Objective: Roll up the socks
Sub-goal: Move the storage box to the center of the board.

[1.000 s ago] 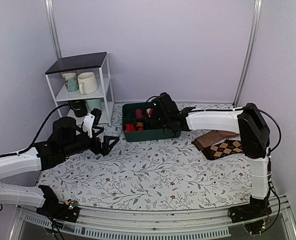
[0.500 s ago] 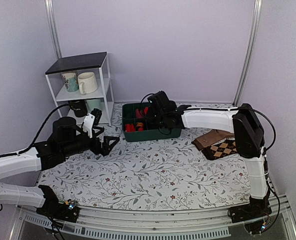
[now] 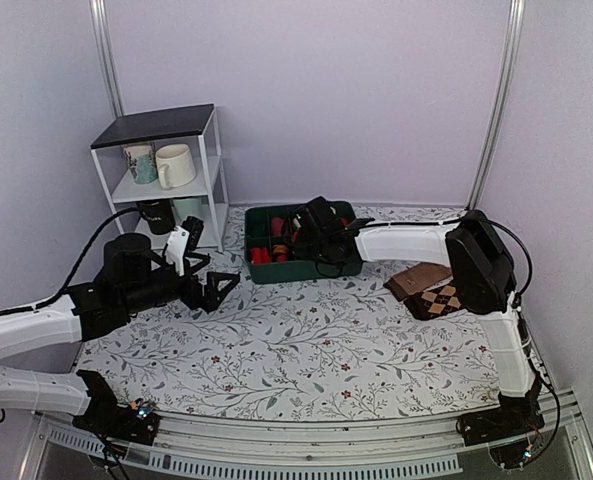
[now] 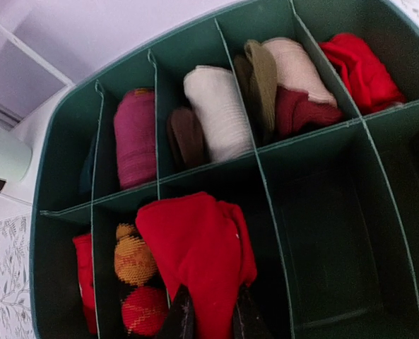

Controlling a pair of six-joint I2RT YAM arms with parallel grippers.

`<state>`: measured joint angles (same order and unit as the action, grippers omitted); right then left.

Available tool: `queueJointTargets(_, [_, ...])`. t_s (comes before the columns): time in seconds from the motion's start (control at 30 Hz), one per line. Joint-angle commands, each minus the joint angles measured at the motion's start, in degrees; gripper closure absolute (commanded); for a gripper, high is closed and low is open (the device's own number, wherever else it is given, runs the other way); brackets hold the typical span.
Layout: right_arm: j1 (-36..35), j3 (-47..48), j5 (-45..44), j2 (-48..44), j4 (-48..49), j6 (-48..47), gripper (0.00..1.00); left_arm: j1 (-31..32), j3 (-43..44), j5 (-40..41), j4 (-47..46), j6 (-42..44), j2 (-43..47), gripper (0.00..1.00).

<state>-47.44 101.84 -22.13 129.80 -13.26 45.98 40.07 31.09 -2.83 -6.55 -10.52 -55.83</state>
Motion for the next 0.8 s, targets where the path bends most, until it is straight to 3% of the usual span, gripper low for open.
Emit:
queueJointTargets(0.0, [0.97,1.17,1.17,3.99,-4.04,2.21,1.00,-0.70,0.19,-1.10,-0.66,-0.29,1.32,0.01])
queueJointTargets(0.43, [1.41,11.50,8.48,13.74,-16.91,2.34,1.00,-0.70,2.46,-0.58,2.16,0.33,3.04,0.01])
queueJointTargets(0.77, [1.52,1.19,12.00,9.02,-25.29,2.28,1.00,-0.71,3.11,2.64,4.21,0.68,8.34,0.01])
